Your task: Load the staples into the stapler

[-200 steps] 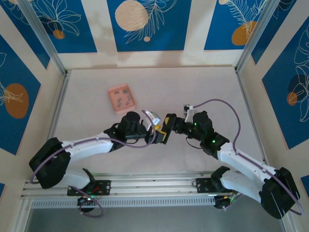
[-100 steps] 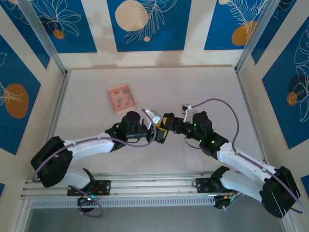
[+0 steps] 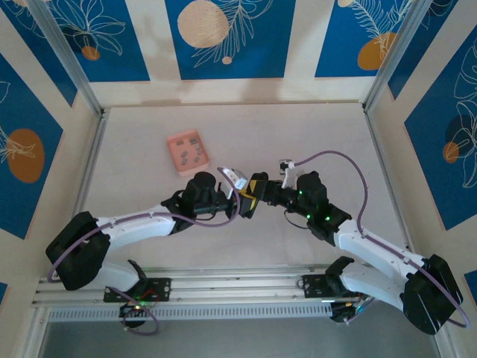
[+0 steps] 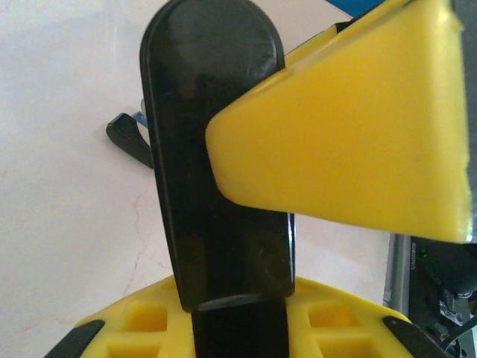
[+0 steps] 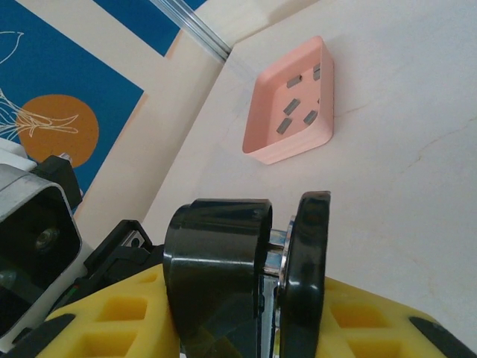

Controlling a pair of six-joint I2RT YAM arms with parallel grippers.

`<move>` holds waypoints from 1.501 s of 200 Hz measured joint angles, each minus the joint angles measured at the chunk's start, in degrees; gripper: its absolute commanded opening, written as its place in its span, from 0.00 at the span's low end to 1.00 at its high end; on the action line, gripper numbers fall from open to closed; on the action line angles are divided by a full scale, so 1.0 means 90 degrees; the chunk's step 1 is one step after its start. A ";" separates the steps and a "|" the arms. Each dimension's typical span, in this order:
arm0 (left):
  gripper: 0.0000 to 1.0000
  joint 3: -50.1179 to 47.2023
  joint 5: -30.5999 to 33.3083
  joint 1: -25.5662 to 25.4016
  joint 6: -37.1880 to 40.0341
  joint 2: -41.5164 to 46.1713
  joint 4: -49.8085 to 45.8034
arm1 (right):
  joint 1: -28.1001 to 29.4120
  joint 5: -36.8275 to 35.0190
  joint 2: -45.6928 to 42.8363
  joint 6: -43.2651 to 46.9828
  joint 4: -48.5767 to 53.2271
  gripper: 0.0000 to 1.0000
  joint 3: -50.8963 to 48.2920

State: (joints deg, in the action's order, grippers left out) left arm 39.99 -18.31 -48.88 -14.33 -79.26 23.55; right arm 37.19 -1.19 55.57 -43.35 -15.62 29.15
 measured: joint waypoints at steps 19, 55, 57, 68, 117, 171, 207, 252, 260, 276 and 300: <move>0.00 -0.0085 0.0136 0.0005 0.0160 0.0129 0.0000 | -0.0002 0.0097 0.0007 0.0160 -0.0012 0.65 0.0000; 0.00 -0.0386 0.0352 0.0034 0.0549 0.0522 0.0046 | -0.0095 0.0488 -0.0160 0.0651 0.0022 0.71 0.0010; 0.00 -0.0410 0.0369 0.0039 0.0576 0.0546 0.0058 | -0.0109 0.0520 -0.0187 0.0685 0.0034 0.71 0.0010; 0.00 -0.0539 0.0423 0.0066 0.0685 0.0692 0.0119 | -0.0221 0.0661 -0.0347 0.0896 0.0104 0.71 0.0010; 0.00 -0.1294 0.0199 0.0168 0.1234 0.1110 0.0335 | -0.1197 0.1576 -0.1205 0.2324 -0.0177 0.75 -0.0073; 0.00 -0.1467 -0.0452 0.0170 0.1719 0.1251 0.1005 | -0.2166 0.3356 -0.1151 0.4019 -0.0070 0.76 -0.0333; 0.00 -0.1610 -0.0874 0.0170 0.2018 0.1338 0.1518 | -0.2329 0.4308 -0.1154 0.5129 0.0238 0.75 -0.0330; 0.00 -0.1610 -0.1457 0.0170 0.2164 0.1338 0.1855 | -0.2171 0.5081 -0.0760 0.6373 0.1168 0.73 0.0017; 0.00 -0.1610 -0.1552 0.0170 0.2164 0.1336 0.1950 | -0.2130 0.5190 -0.0682 0.6489 0.1229 0.73 0.0097; 0.00 -0.1610 -0.1739 0.0170 0.2161 0.1316 0.2098 | -0.2035 0.5418 -0.0534 0.6671 0.1324 0.70 0.0255; 0.00 -0.1610 -0.1945 0.0170 0.2159 0.1217 0.2239 | -0.1858 0.5680 -0.0350 0.6878 0.1377 0.66 0.0437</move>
State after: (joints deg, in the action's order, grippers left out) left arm 25.50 -35.81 -47.35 5.10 -68.31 43.70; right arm 20.47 49.93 52.42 18.55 -3.22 33.08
